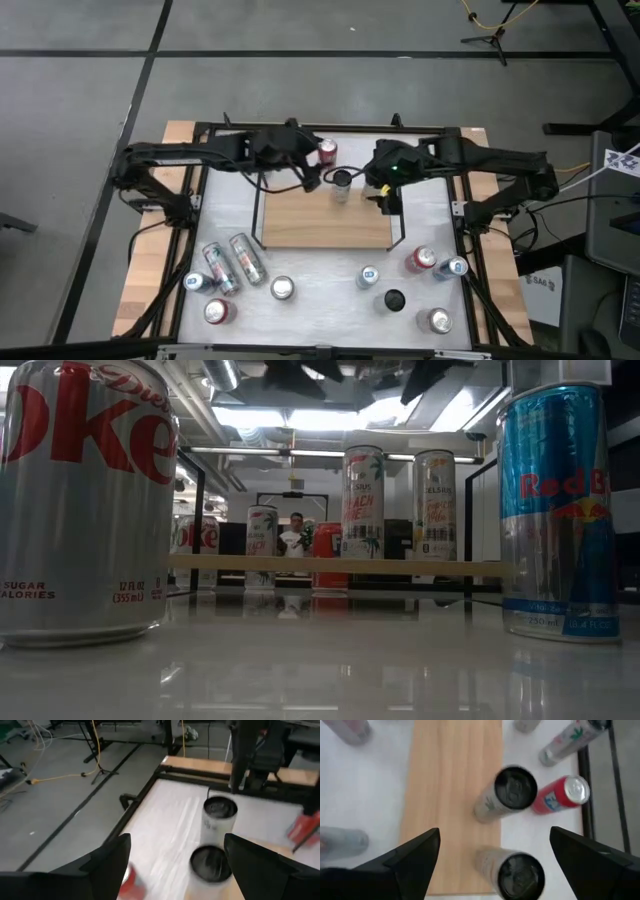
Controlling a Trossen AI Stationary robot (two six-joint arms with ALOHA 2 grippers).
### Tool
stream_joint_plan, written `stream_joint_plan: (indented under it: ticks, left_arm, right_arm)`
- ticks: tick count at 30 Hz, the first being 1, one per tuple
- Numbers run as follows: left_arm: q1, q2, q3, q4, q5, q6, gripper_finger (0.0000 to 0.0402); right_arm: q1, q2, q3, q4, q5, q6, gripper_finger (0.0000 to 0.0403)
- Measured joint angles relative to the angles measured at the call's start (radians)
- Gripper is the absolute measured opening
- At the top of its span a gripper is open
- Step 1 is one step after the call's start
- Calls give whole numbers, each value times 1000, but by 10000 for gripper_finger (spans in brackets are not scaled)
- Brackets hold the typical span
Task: Place canned beverage on shelf
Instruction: Adjust the soda cans on the shelf
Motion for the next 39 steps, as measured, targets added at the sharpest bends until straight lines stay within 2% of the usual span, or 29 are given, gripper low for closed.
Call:
stream_joint_plan:
  ticks: [4, 6, 19, 25, 39]
  left_arm:
    - [1, -47, 0, -67, -3, 14, 314]
    - [1, -62, 0, -106, -3, 16, 314]
    - [0, -47, -1, -198, -2, 16, 314]
    - [0, -47, -1, -200, -3, 16, 314]
    - [0, -46, -1, -200, -3, 15, 314]
  right_arm:
    - [0, 42, 0, -23, 65, -24, 372]
    - [-9, 60, 0, -26, 63, -30, 372]
    - [-182, 140, 0, -82, -143, -40, 372]
    - [-206, 139, 0, -102, -145, 52, 372]
    - [-203, 144, -99, -108, -117, 57, 372]
